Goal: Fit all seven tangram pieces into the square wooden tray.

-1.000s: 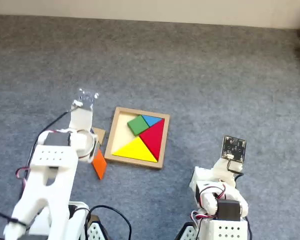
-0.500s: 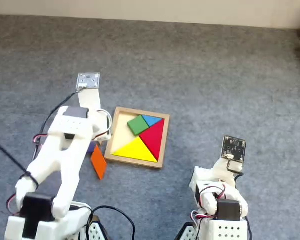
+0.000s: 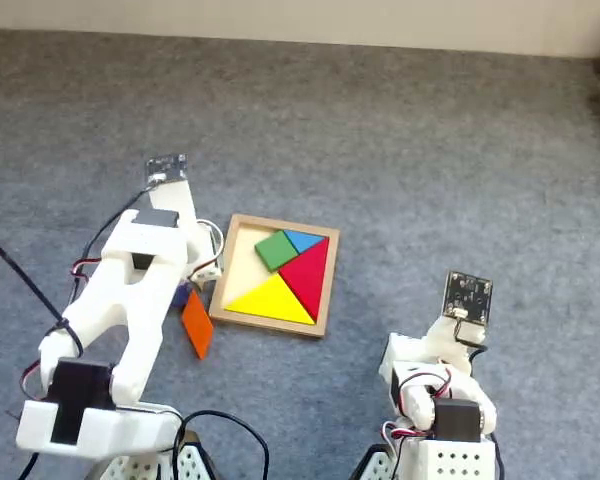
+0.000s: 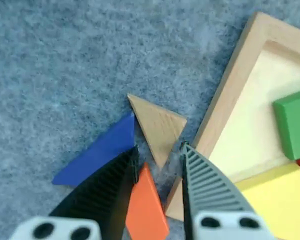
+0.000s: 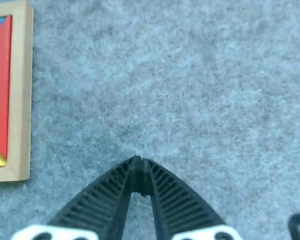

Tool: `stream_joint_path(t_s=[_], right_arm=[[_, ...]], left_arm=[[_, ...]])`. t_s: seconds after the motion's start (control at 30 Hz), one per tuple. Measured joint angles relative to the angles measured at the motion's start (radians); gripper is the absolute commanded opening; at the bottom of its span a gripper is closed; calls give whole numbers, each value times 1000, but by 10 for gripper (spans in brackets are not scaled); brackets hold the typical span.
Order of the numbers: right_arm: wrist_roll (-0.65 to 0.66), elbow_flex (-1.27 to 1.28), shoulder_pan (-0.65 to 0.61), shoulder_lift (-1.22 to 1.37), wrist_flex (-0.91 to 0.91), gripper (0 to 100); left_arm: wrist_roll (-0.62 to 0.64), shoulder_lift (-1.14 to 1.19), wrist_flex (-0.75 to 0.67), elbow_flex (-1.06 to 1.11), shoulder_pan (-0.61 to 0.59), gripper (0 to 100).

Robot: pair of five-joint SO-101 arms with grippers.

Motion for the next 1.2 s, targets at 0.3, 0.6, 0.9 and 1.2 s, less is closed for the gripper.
stream_joint_path(t_s=[0.3,0.6,0.9,1.2], right_arm=[[0,0,0,0,0,6],[0,0,18,0,0,6],[0,0,20,0,0,6],[0,0,25,0,0,6]], left_arm=[[0,69,-69,-3,-3,152],[68,153,-71,-94,-5,219],[216,235,9,-201,-32,229],[227,282,14,-238,-40,120]])
